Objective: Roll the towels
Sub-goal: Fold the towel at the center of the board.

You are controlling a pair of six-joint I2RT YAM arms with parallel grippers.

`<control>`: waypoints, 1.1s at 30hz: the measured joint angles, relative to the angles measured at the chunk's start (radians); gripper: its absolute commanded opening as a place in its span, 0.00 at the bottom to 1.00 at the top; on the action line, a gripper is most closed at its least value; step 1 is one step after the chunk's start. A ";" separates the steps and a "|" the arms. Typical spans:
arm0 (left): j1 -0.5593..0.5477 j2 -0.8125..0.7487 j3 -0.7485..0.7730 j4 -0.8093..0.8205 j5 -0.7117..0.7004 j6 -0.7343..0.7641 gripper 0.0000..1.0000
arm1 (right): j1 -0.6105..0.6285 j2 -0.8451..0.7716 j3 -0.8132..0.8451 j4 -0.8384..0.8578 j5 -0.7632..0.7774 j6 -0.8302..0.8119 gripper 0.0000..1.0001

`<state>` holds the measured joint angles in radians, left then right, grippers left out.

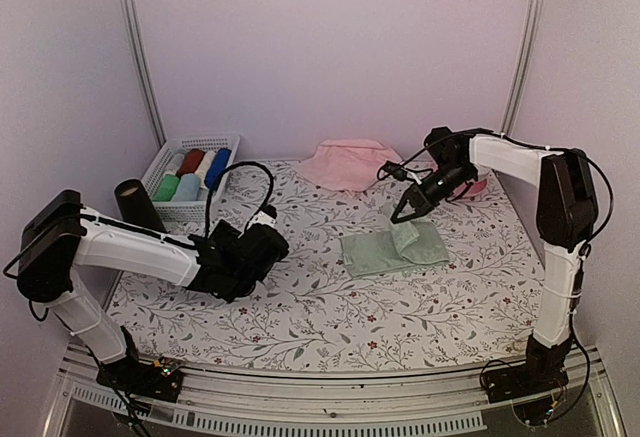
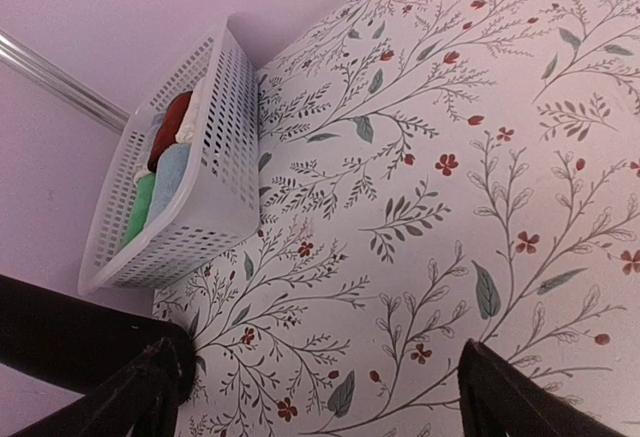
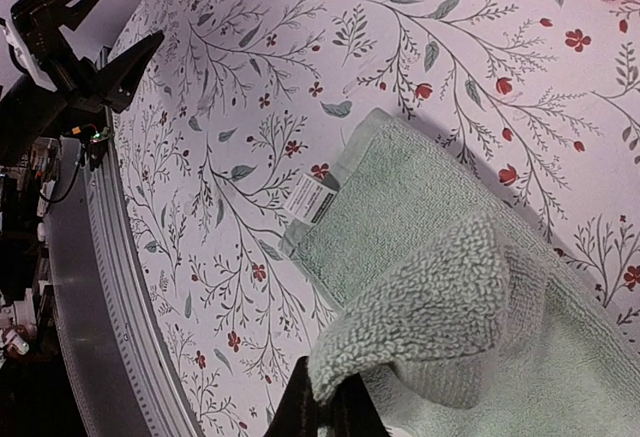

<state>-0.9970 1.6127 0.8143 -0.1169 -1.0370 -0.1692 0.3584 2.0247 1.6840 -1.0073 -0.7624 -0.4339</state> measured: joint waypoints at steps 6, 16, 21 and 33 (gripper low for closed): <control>0.000 0.011 0.000 0.000 0.000 0.000 0.97 | 0.026 0.061 0.040 -0.005 -0.010 0.005 0.02; -0.002 0.030 0.006 0.000 0.000 0.000 0.97 | 0.046 0.126 0.079 0.001 -0.016 0.011 0.02; -0.003 0.040 0.012 -0.001 0.001 0.000 0.97 | 0.061 0.156 0.079 0.006 -0.017 0.014 0.03; -0.007 0.059 0.020 -0.001 0.002 0.000 0.97 | 0.100 0.195 0.079 0.030 -0.041 0.022 0.38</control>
<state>-1.0039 1.6718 0.8341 -0.1181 -1.0351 -0.1688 0.4580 2.2200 1.7630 -0.9771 -0.8032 -0.4118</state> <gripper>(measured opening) 0.973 0.367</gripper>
